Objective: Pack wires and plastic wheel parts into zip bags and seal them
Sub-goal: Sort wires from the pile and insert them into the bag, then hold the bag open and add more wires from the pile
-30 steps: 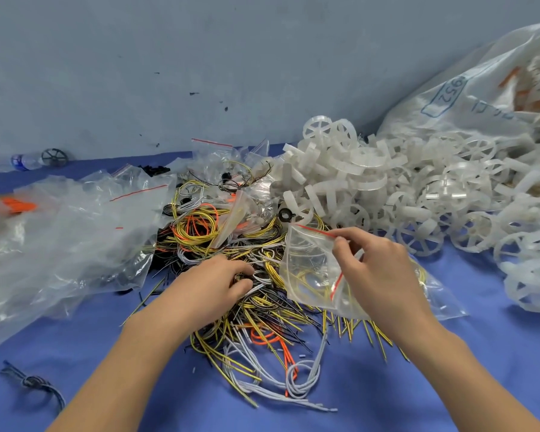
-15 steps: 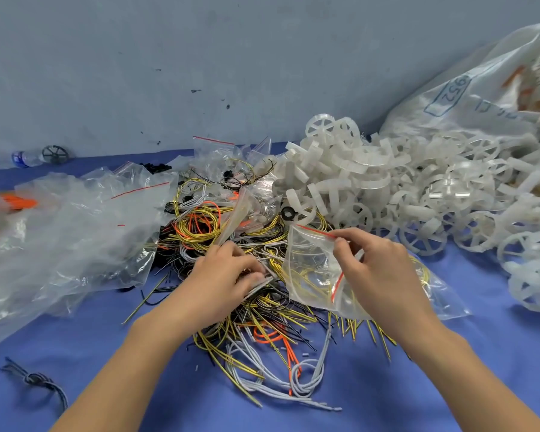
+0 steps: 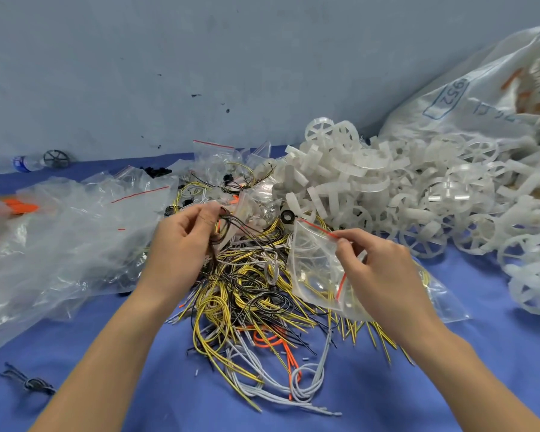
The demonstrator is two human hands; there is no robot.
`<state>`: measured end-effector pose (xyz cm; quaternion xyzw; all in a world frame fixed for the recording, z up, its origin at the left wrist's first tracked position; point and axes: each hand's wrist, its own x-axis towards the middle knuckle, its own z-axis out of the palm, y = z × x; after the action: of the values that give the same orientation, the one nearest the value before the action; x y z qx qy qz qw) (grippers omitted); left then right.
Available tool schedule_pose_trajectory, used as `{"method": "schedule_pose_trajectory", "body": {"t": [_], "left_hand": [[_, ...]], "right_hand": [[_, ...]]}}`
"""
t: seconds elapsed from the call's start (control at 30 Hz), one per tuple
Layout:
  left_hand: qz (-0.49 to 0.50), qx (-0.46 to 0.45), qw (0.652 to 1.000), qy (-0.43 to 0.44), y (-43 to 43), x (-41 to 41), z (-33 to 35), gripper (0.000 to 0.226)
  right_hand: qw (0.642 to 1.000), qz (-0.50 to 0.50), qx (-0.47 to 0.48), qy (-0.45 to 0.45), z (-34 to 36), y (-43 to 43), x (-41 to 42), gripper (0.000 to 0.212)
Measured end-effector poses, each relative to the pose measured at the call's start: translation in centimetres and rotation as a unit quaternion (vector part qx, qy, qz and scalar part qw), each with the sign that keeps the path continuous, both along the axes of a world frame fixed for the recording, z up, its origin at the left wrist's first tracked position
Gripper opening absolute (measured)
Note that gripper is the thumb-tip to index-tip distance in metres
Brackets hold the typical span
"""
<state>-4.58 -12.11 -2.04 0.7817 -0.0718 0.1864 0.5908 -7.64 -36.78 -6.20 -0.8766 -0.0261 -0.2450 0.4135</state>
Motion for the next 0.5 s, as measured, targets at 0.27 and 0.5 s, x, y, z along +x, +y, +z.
{"method": "schedule_pose_trajectory", "body": {"t": [0.27, 0.5], "left_hand": [[-0.288, 0.064, 0.94, 0.169, -0.1, -1.6, 1.1, 0.025], [-0.289, 0.088, 0.925, 0.232, -6.4, -1.1, -1.1, 0.02]], "right_hand": [[0.999, 0.019, -0.026, 0.009, 0.0, 1.5, -0.4, 0.02], [0.994, 0.037, -0.099, 0.007, 0.2, 3.6, -1.1, 0.021]]}}
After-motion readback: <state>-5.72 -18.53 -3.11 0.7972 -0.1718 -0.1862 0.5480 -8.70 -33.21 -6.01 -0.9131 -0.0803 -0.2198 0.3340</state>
